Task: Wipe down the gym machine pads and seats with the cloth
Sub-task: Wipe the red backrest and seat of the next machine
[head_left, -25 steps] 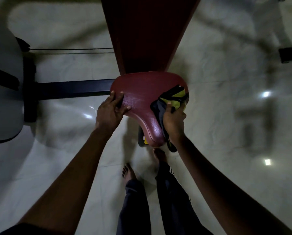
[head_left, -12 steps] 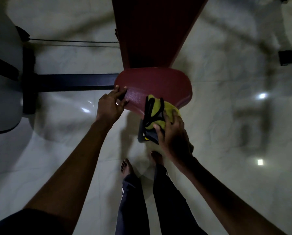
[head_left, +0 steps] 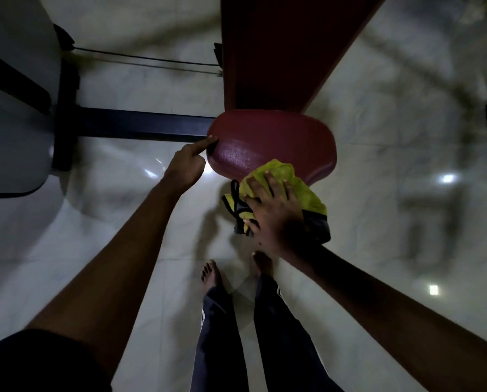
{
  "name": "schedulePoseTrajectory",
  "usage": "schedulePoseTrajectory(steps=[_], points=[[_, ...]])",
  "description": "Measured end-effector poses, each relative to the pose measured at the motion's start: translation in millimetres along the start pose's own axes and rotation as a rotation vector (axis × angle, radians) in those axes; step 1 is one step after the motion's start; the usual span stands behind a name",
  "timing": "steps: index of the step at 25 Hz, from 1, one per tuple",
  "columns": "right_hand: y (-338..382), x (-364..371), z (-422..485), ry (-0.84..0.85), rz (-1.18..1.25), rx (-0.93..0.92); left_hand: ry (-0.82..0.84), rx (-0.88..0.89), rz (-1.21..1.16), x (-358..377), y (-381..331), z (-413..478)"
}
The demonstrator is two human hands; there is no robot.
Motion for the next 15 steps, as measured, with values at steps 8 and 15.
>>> schedulePoseTrajectory(steps=[8, 15], points=[[-8, -4, 45, 0.083, -0.002, -0.095, -0.555, -0.121, -0.315, 25, 58, -64], [-17, -10, 115, 0.124, 0.057, -0.419, -0.539, -0.218, -0.278, 59, 75, -102]])
Point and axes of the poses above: each hand's wrist, its own z-axis towards the middle knuckle, its own x-axis out of the palm, y = z × x, the point moved 1 cm from there along z, towards the middle knuckle, and after that the axes turned 10 degrees about -z, right-handed, at the moved point
